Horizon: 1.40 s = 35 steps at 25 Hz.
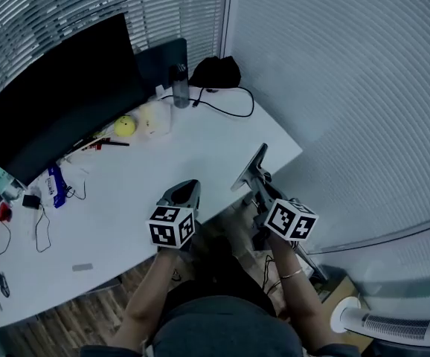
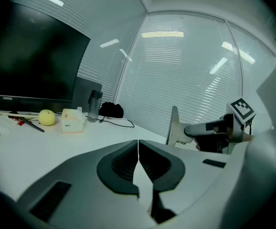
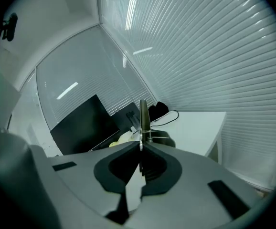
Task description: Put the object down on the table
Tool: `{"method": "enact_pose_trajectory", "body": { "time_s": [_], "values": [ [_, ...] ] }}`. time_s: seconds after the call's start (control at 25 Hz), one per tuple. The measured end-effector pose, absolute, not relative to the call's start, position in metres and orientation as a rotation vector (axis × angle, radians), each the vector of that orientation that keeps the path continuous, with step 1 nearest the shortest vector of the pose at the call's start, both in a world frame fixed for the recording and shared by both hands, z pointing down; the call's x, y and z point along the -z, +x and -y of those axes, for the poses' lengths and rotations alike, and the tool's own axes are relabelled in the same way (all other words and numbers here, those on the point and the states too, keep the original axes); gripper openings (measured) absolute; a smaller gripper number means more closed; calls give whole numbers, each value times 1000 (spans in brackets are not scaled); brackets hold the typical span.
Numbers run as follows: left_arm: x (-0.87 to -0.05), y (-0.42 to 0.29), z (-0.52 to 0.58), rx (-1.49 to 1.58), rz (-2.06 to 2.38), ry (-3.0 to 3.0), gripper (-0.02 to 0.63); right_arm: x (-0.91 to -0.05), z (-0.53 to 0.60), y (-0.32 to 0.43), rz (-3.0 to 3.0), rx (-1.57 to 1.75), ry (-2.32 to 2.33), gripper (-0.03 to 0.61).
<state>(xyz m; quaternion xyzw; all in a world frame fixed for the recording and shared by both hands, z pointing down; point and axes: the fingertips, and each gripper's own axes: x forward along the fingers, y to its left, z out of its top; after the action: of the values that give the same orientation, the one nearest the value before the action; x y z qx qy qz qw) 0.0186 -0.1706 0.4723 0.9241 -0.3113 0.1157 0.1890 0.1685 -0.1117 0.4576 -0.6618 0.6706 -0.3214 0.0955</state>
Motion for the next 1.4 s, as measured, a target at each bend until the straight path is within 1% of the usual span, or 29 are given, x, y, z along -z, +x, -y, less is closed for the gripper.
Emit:
{"method": "enact_pose_trajectory", "body": {
  "time_s": [0.56,0.88,1.4],
  "values": [
    [-471,-7,250,-270,1290,2417,26,-463,256,155,-2315,1073,-1643,6],
    [-479,-14,271,-299,1426,2356,26,-484,299,145,-2419,1158,-1524,6],
    [-496,-33,285,-328,1559,2232,25,-507,353,98,-2523,1310,-1296,6]
  ]
}}
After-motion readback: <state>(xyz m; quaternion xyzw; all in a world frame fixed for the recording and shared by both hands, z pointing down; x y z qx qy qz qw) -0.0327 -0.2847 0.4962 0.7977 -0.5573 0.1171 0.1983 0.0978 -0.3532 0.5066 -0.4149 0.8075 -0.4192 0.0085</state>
